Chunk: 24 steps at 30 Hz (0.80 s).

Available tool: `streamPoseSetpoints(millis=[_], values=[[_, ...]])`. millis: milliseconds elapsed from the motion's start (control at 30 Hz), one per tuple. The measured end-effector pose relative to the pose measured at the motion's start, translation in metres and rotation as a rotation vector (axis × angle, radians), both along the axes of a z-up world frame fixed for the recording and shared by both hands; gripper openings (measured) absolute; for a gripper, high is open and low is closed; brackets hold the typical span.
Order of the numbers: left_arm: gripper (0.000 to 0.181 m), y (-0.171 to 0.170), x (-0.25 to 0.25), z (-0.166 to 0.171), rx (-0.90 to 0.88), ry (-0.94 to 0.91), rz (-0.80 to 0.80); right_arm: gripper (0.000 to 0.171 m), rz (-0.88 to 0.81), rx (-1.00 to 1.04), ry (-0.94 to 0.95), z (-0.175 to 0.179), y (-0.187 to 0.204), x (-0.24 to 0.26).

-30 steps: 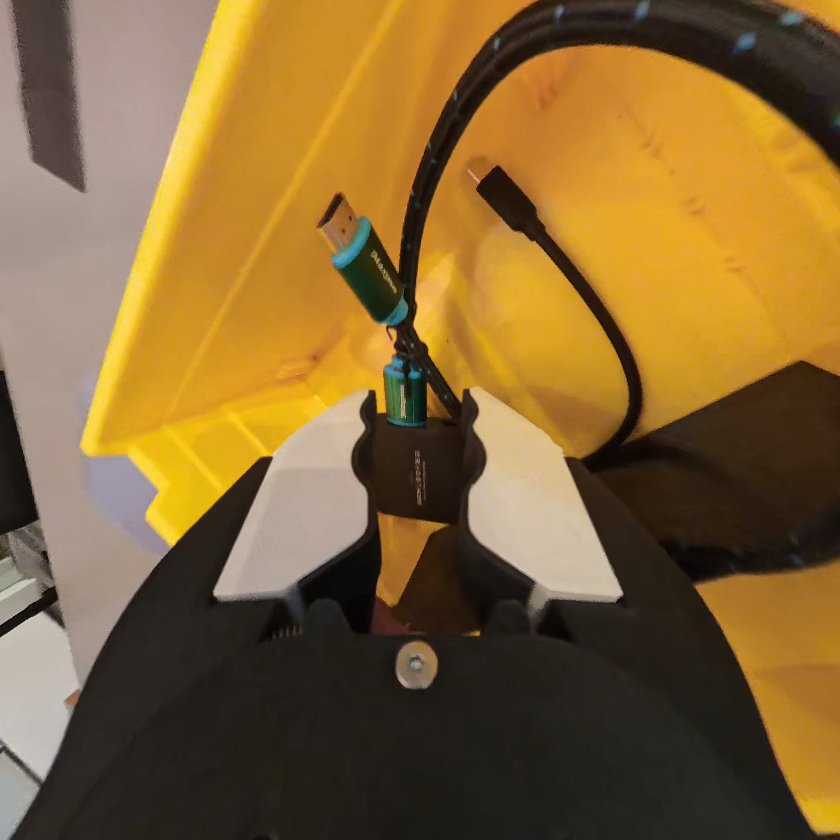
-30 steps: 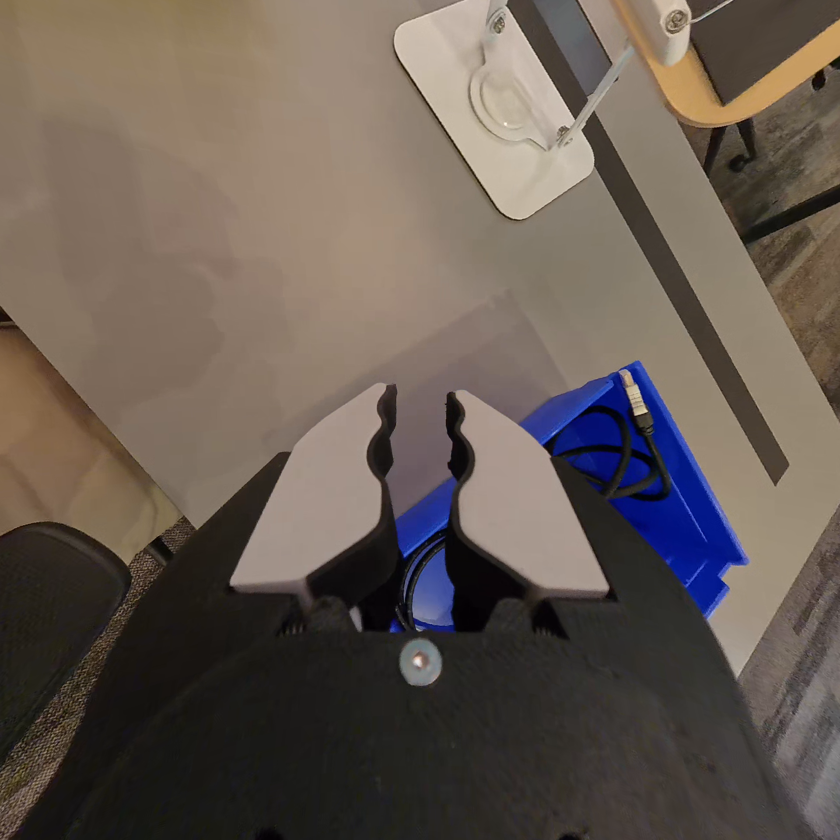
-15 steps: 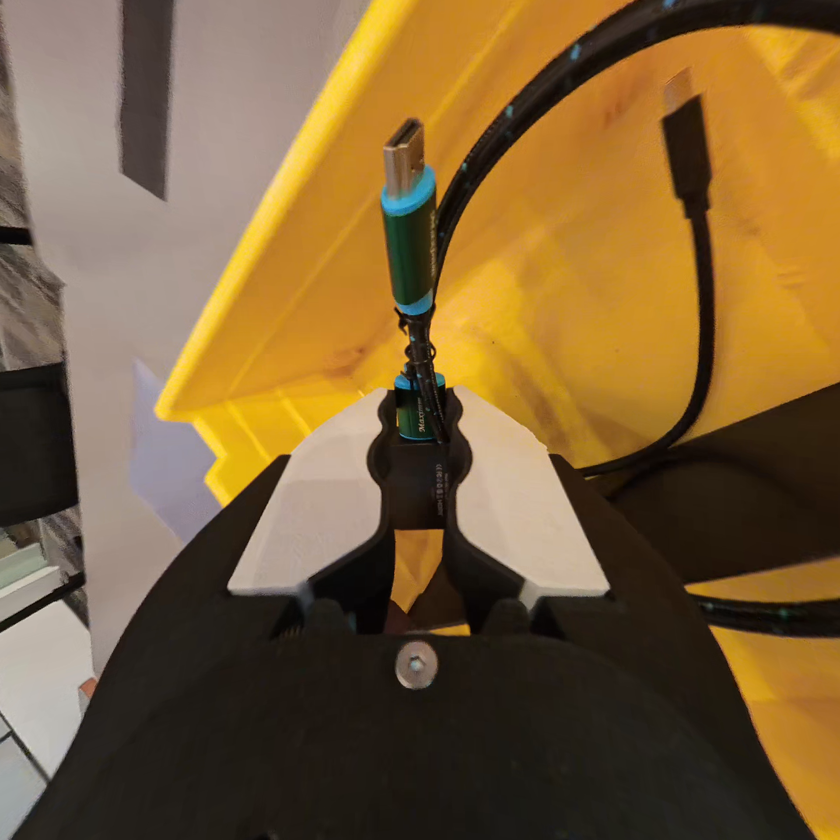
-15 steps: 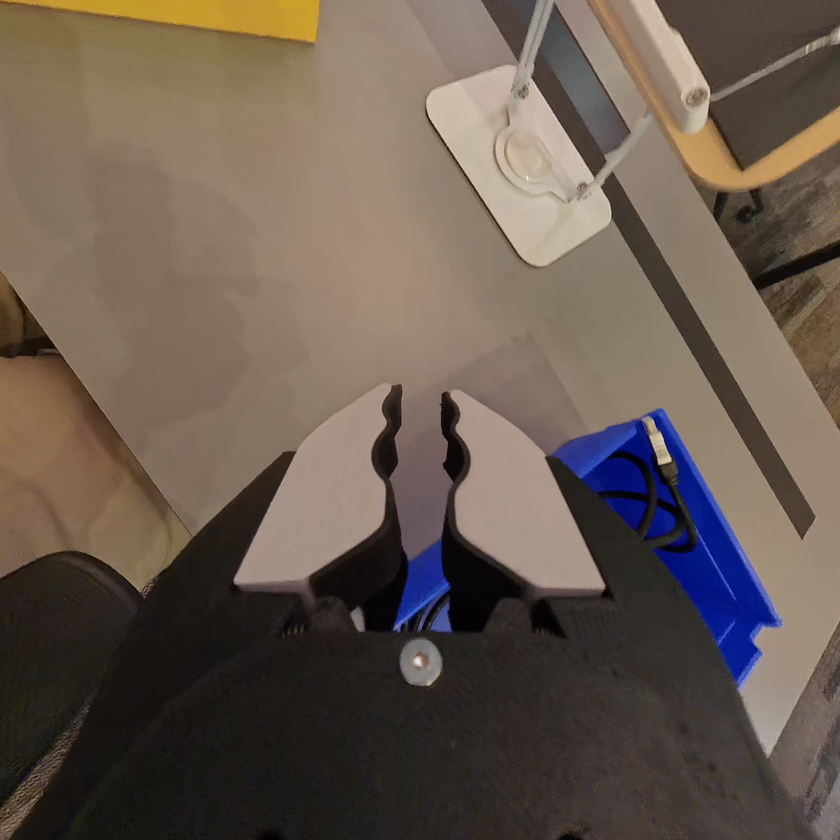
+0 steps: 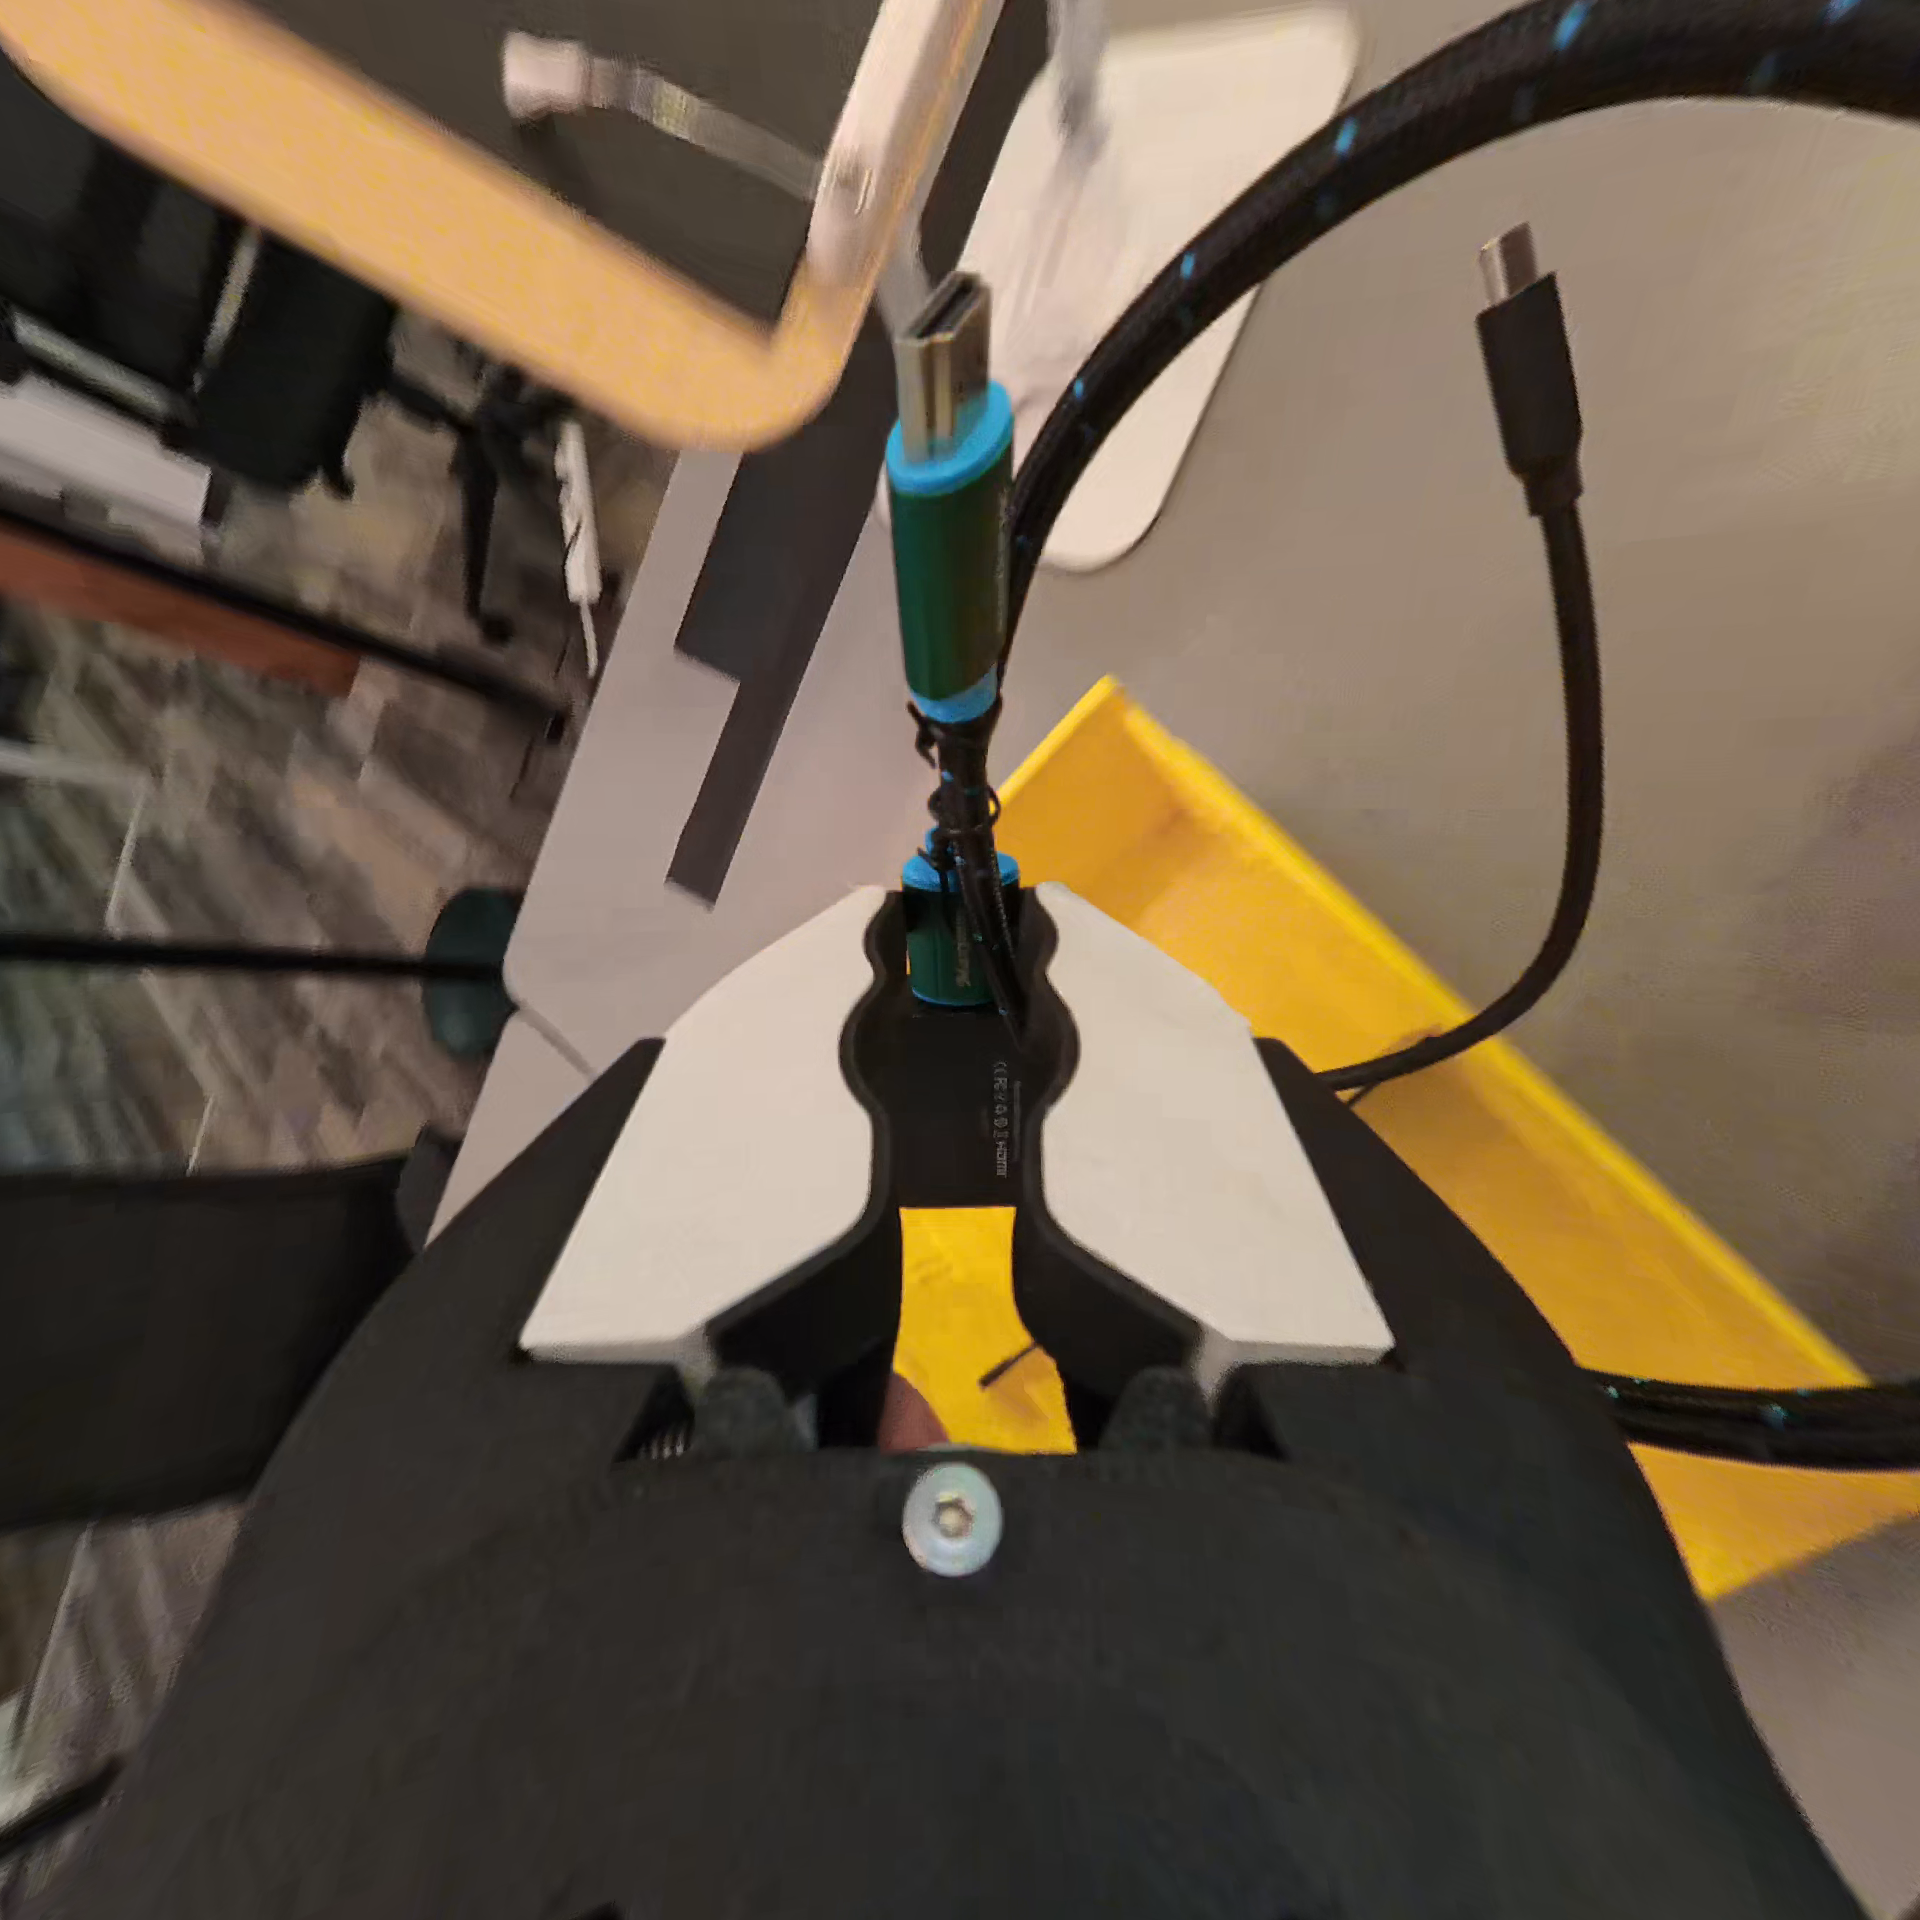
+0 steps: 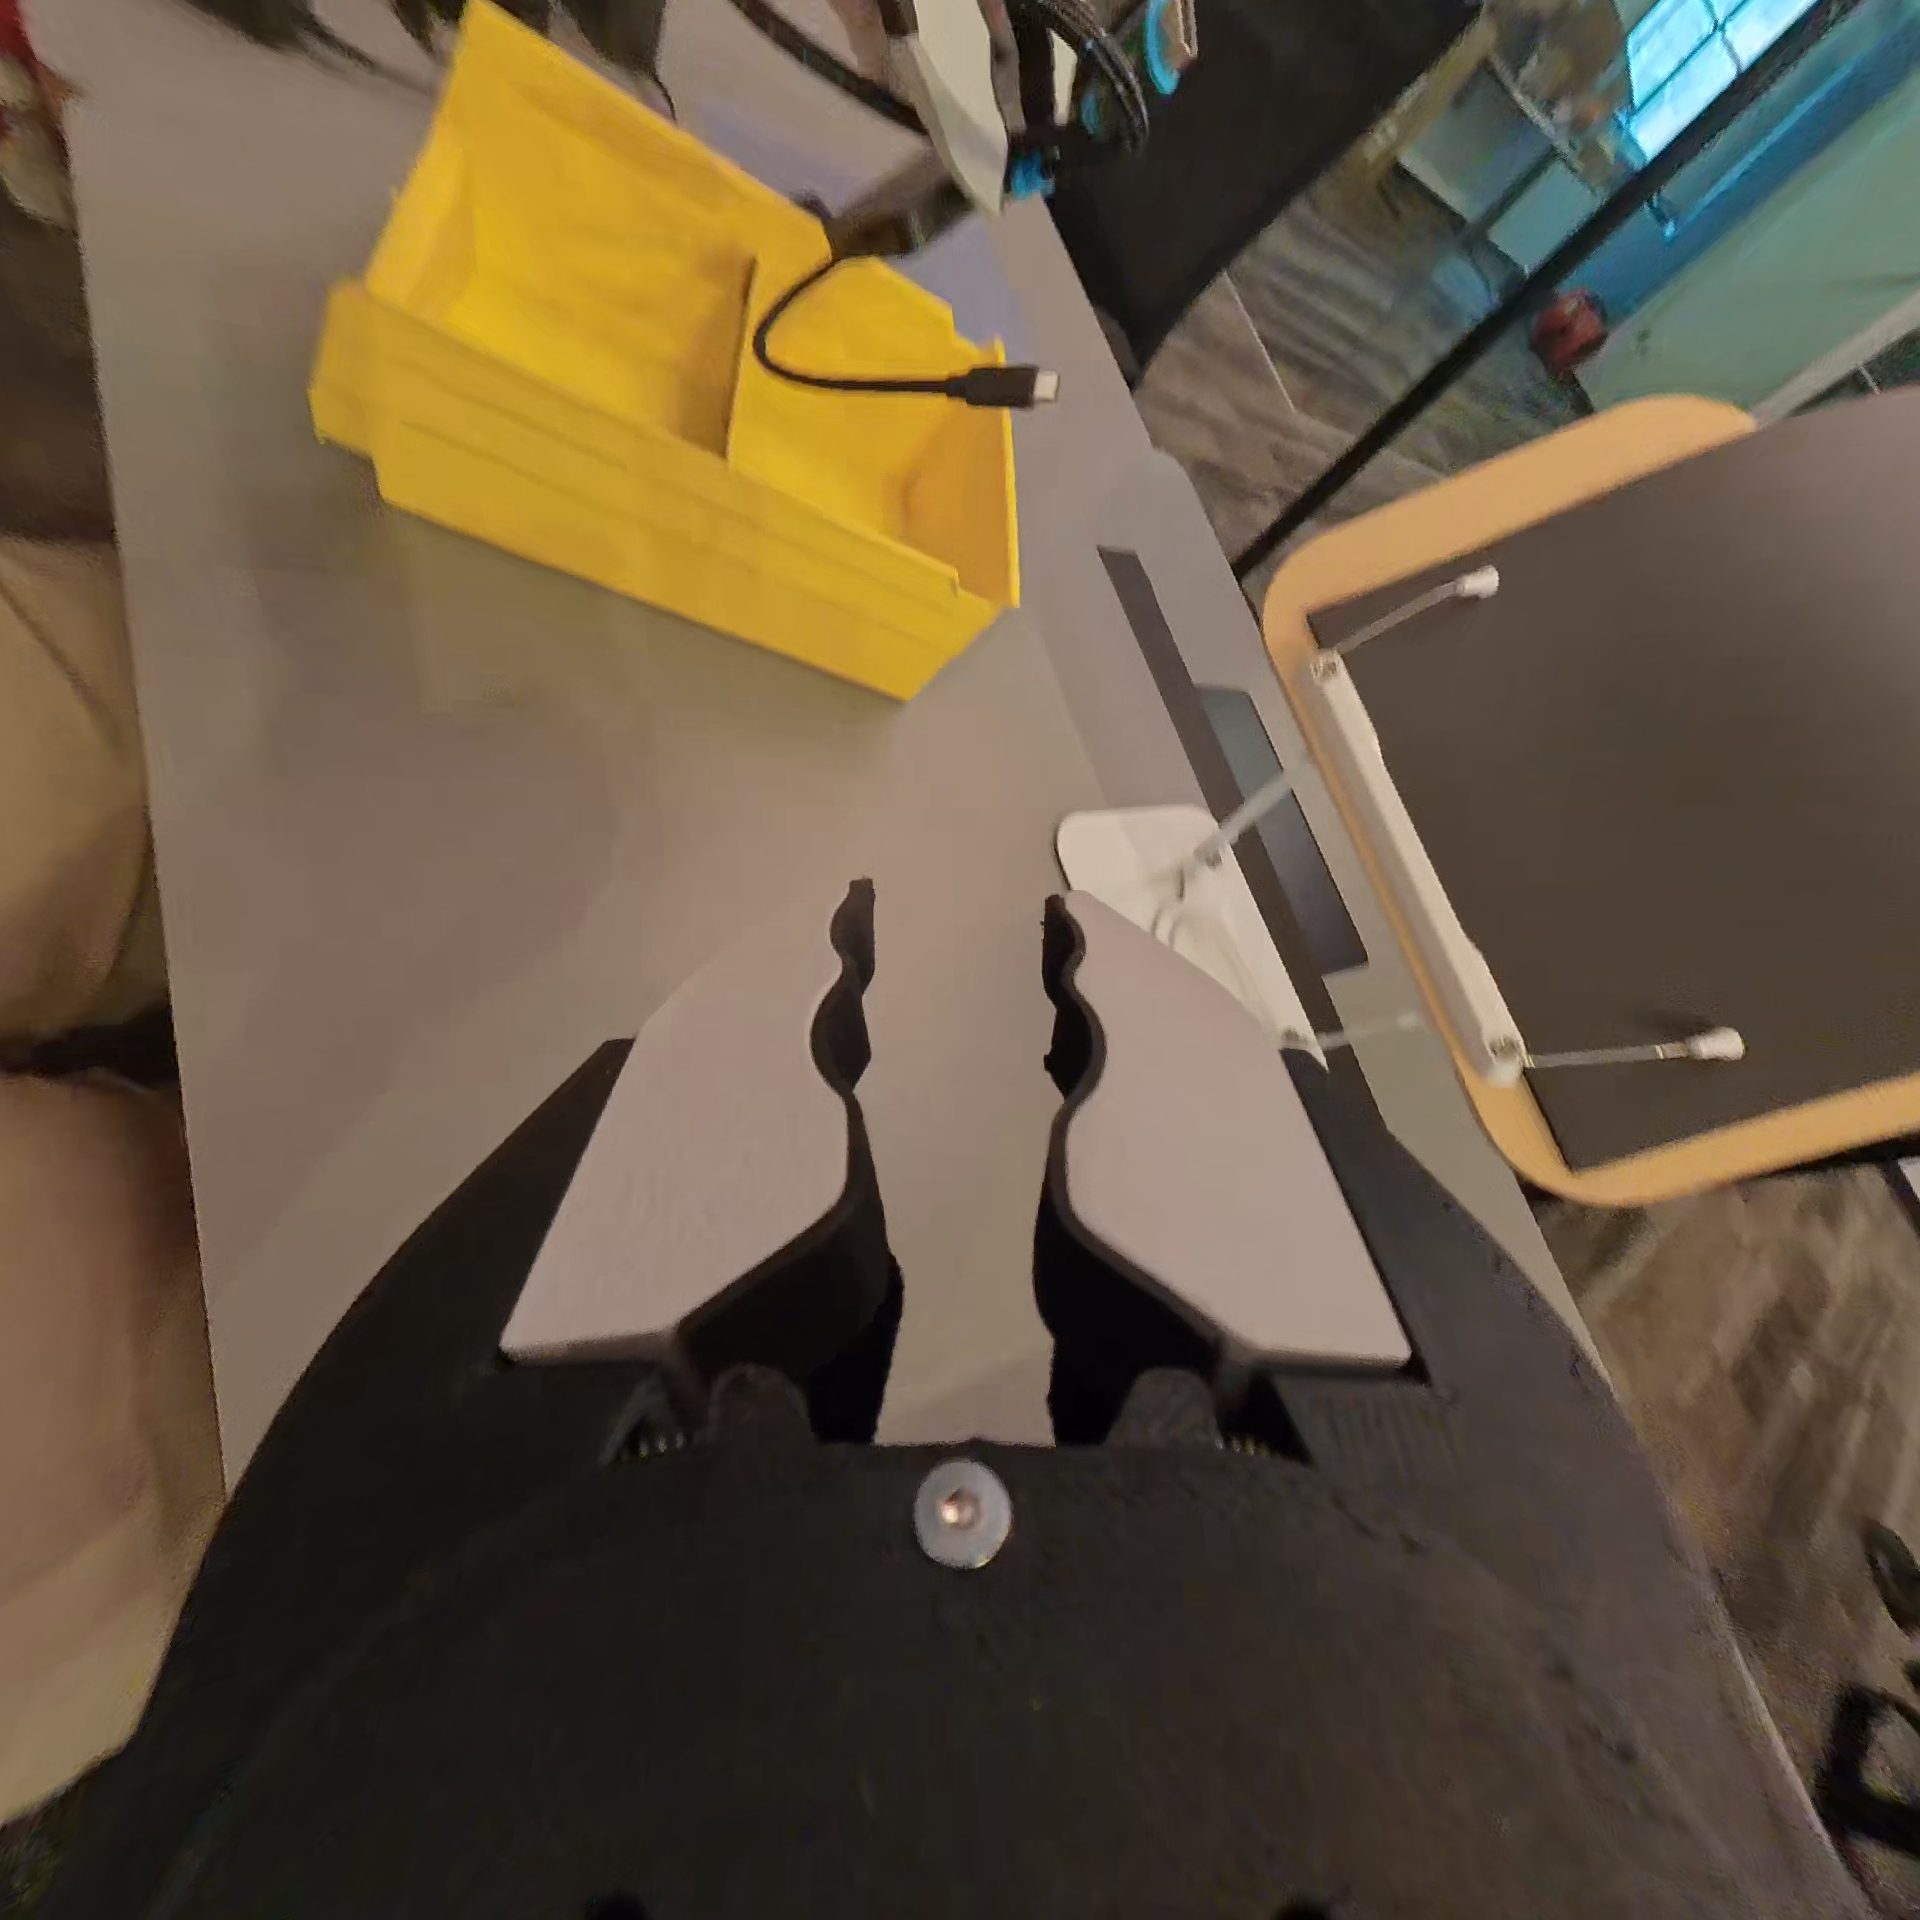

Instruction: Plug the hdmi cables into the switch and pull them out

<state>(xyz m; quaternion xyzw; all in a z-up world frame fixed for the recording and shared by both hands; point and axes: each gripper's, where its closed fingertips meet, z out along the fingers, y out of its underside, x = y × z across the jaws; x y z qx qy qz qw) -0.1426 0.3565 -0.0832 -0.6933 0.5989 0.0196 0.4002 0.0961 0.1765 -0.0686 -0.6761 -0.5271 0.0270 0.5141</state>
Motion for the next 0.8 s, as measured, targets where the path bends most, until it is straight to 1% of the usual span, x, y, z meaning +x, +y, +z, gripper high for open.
streamPoseSetpoints(millis=[100,167,233,333,433,500,533,600,633,700,800], values=[[0.02,-0.041,0.038,0.025,-0.048,-0.077,-0.168,0.031,0.085,0.001,0.12,0.014,0.006,-0.028],[0.02,-0.069,0.061,0.034,-0.086,-0.111,-0.282,0.029,0.14,-0.018,0.232,0.025,0.01,-0.042],[0.02,-0.093,0.083,0.041,-0.13,-0.14,-0.378,0.029,0.187,-0.014,0.298,0.032,0.015,-0.051],[0.02,-0.126,0.11,0.041,-0.214,-0.14,-0.507,0.034,0.256,0.02,0.324,0.039,0.015,-0.067],[0.02,-0.154,0.132,0.032,-0.318,-0.109,-0.613,0.039,0.283,0.08,0.274,0.038,0.016,-0.079],[0.02,-0.168,0.144,0.028,-0.366,-0.087,-0.667,0.04,0.317,0.09,0.254,0.035,0.014,-0.085],[0.02,-0.173,0.148,0.025,-0.394,-0.073,-0.687,0.037,0.348,0.088,0.261,0.034,0.009,-0.088],[0.019,-0.185,0.156,0.022,-0.45,-0.061,-0.73,0.019,0.416,0.056,0.253,0.028,-0.002,-0.092],[0.02,-0.188,0.156,0.019,-0.466,-0.04,-0.737,0.014,0.414,0.048,0.252,0.026,-0.003,-0.091],[0.02,-0.187,0.161,0.018,-0.478,-0.053,-0.729,0.01,0.423,0.021,0.275,0.026,-0.005,-0.088],[0.022,-0.185,0.167,0.029,-0.504,-0.142,-0.702,0.009,0.421,-0.023,0.374,0.033,-0.004,-0.082]])
